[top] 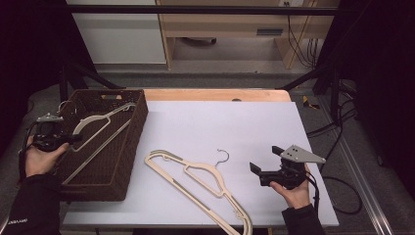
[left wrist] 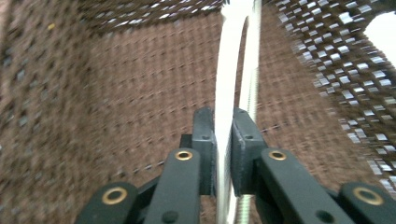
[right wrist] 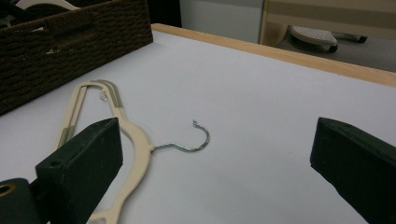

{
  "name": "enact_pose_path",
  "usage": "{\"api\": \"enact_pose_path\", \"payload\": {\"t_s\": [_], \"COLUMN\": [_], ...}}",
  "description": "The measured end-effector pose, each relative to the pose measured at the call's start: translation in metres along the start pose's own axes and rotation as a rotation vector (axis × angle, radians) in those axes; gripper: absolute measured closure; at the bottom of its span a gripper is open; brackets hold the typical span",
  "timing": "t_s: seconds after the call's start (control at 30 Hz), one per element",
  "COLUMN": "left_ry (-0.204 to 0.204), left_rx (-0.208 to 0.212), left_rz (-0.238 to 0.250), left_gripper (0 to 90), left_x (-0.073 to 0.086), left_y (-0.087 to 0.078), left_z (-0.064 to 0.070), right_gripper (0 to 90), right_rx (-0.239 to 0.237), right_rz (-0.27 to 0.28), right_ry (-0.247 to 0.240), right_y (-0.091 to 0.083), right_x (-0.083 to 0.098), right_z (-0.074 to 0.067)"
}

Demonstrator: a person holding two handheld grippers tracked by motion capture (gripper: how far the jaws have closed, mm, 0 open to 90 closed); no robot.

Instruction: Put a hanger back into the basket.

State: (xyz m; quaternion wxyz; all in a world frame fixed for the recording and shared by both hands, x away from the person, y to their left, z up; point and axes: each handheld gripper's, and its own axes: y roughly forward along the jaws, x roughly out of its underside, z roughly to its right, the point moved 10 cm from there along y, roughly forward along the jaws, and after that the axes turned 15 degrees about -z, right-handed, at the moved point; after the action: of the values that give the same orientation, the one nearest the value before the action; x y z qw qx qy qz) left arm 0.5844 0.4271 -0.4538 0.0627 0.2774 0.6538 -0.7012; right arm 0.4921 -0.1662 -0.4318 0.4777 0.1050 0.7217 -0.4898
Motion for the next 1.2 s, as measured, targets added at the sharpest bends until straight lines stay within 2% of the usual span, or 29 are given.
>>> {"api": "enact_pose_path", "payload": {"t_s": [0.13,0.2,0.37,0.57,0.7,0.8,1.1,1.2], "left_ry": [-0.049,-0.065,-0.106,-0.132,-0.147,-0.162,-0.183,-0.173], "left_rx": [-0.003,-0.018,-0.024,-0.037,-0.042,-0.051,-0.046,-0.05], "left_rz": [0.001,-0.019,-0.055,-0.102,-0.111,-0.144,-0.16,-0.175], "left_gripper": [79.1,77.2,78.8,75.6,74.6,71.4,67.9,67.1], "left_x": [0.004,0.008,0.012,0.017,0.018,0.021,0.023,0.025], "left_y": [-0.002,-0.001,0.002,0.008,0.011,0.014,0.017,0.018], "left_z": [-0.009,-0.014,-0.018,-0.022,-0.024,-0.025,-0.025,-0.026], "right_gripper": [2.9,2.8,2.9,3.0,3.1,3.1,3.1,3.1], "right_rx": [-0.003,-0.002,-0.005,-0.006,-0.007,-0.008,-0.011,-0.01], "right_rz": [-0.004,-0.005,-0.004,-0.003,-0.001,-0.002,0.0,0.0], "right_ry": [0.0,-0.001,-0.004,-0.005,-0.007,-0.008,-0.006,-0.01], "right_y": [0.001,0.001,0.001,0.001,0.001,0.001,0.0,0.0], "right_x": [0.0,0.0,0.0,0.0,0.0,-0.001,-0.001,-0.001], "right_z": [-0.001,-0.001,-0.002,-0.002,-0.003,-0.003,-0.004,-0.003]}}
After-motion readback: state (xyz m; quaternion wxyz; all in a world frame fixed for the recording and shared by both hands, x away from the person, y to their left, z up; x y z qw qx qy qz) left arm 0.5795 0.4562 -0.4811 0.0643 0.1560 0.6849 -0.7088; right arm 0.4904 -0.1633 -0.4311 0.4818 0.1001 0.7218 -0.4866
